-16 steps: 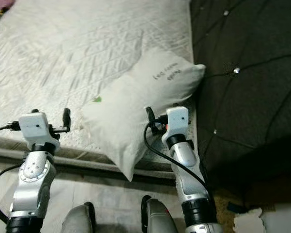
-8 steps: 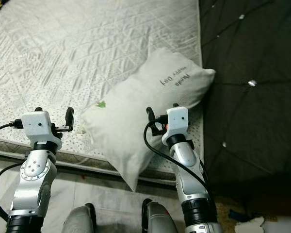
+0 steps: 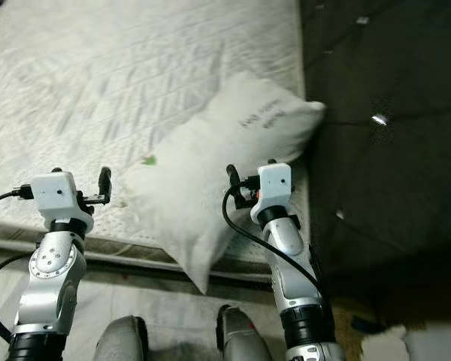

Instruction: Clean up the room

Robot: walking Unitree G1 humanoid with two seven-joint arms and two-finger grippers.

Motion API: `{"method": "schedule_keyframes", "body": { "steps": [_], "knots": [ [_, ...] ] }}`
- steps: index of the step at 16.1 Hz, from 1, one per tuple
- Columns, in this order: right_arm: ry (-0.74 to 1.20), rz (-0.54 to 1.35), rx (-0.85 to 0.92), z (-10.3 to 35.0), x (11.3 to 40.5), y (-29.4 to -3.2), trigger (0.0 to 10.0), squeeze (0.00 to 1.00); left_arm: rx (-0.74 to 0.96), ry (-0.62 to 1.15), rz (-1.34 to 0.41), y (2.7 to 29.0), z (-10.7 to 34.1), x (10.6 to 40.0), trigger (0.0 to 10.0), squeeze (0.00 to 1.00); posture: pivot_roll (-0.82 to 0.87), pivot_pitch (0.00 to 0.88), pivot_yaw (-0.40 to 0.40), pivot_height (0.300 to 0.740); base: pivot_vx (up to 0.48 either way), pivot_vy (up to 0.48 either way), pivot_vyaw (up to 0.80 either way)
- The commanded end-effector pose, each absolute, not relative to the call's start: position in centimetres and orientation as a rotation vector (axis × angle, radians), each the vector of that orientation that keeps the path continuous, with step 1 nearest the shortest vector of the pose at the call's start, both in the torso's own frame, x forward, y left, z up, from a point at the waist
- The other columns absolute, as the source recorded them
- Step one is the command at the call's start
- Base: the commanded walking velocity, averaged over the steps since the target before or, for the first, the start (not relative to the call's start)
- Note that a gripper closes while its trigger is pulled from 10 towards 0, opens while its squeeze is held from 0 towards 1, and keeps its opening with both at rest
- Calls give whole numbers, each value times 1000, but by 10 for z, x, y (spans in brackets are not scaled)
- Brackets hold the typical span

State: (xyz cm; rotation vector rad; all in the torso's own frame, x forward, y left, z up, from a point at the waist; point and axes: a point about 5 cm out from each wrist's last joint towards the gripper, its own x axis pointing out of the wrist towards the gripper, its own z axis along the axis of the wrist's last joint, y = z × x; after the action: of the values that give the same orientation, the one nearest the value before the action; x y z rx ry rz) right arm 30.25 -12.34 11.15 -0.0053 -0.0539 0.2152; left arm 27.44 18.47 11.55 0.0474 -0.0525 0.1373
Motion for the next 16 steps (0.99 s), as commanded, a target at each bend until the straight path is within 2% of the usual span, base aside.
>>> {"method": "schedule_keyframes", "body": {
  "steps": [1, 9, 16],
  "knots": [
    [-47, 199, -7, 111, 302, -128, 10000, 0, 49, -36, 144, 185, 114, 273, 10000, 0, 50, 269, -63, 740, 0, 0, -800],
    [-57, 223, -12, 113, 302, -125, 10000, 0, 43, -36, 152, 185, 115, 274, 10000, 0, 47, 278, -67, 740, 0, 0, 0],
    [-58, 228, -18, 114, 302, -126, 10000, 0, 33, -35, 164, 186, 114, 275, 10000, 0, 43, 280, -71, 680, 0, 0, 0]
  ]
}}
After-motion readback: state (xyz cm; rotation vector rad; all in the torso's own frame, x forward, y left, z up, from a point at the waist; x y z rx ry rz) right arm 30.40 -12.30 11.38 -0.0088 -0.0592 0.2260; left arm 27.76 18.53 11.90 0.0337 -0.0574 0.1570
